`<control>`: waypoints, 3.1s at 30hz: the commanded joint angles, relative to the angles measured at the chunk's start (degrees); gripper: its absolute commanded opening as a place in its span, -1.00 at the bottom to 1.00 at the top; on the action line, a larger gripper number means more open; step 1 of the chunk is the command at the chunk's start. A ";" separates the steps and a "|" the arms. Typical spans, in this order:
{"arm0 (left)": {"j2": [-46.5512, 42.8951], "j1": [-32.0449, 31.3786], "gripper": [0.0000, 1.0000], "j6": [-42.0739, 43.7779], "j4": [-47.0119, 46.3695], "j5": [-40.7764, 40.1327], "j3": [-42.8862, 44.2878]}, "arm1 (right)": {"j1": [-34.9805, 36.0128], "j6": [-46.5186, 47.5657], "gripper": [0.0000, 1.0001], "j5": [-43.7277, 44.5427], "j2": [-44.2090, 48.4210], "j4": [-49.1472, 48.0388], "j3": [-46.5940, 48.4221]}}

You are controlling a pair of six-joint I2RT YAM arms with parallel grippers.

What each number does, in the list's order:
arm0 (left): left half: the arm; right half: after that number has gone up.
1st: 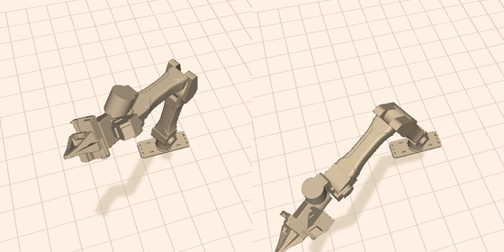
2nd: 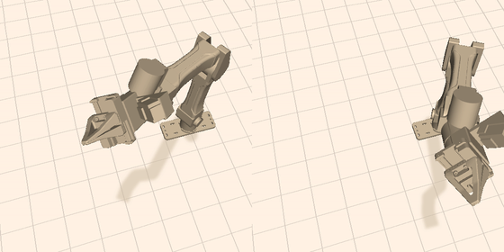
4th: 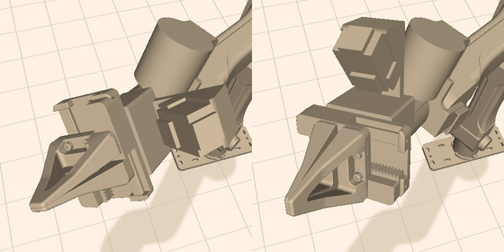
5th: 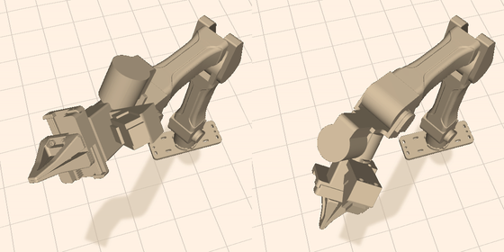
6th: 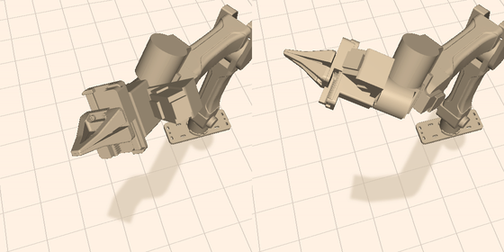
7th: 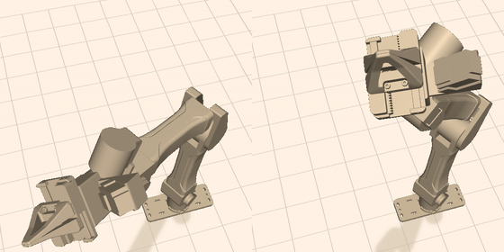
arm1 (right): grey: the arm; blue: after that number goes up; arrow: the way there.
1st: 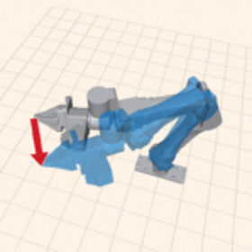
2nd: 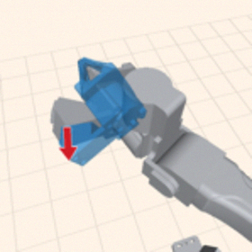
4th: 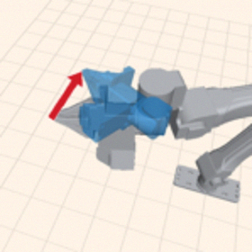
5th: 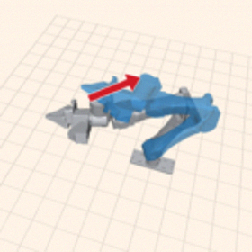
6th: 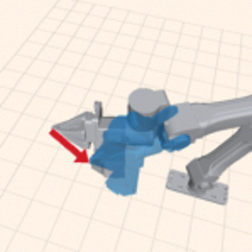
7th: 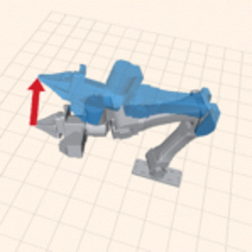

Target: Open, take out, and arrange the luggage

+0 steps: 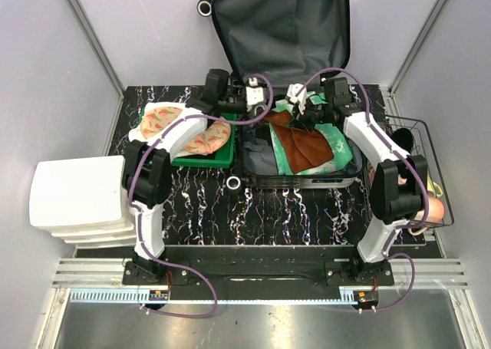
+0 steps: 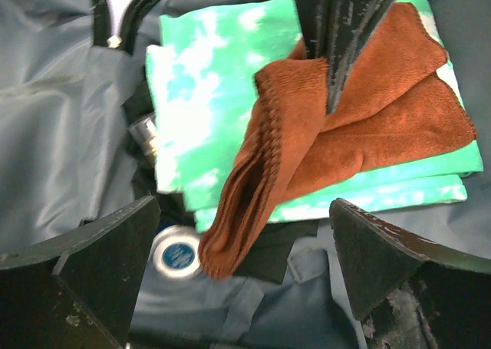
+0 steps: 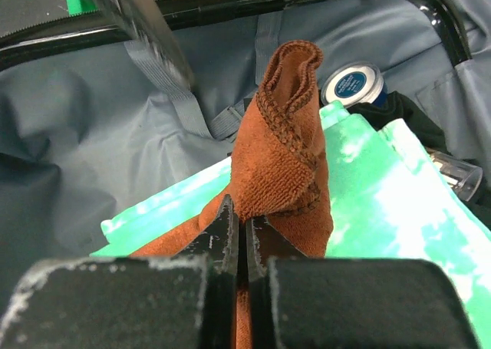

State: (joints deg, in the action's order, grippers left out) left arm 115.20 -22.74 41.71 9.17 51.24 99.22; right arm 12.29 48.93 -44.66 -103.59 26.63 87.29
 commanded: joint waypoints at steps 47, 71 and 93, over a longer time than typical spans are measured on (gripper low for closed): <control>5.21 19.66 -0.76 -34.26 62.45 -22.84 31.19 | -1.31 -20.19 0.99 12.67 3.40 -14.24 8.25; 6.19 31.27 -0.97 -28.27 43.92 -49.39 19.71 | -1.31 -17.73 0.99 13.99 4.27 -5.54 6.85; -9.37 27.85 0.98 -22.73 47.17 -21.71 24.18 | -11.94 -22.74 0.99 15.84 -17.16 18.89 25.56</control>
State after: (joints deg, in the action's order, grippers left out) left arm 108.33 7.27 17.21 57.67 23.16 121.95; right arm -0.27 25.04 -26.63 -116.42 42.48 107.48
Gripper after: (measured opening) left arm 0.988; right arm 0.993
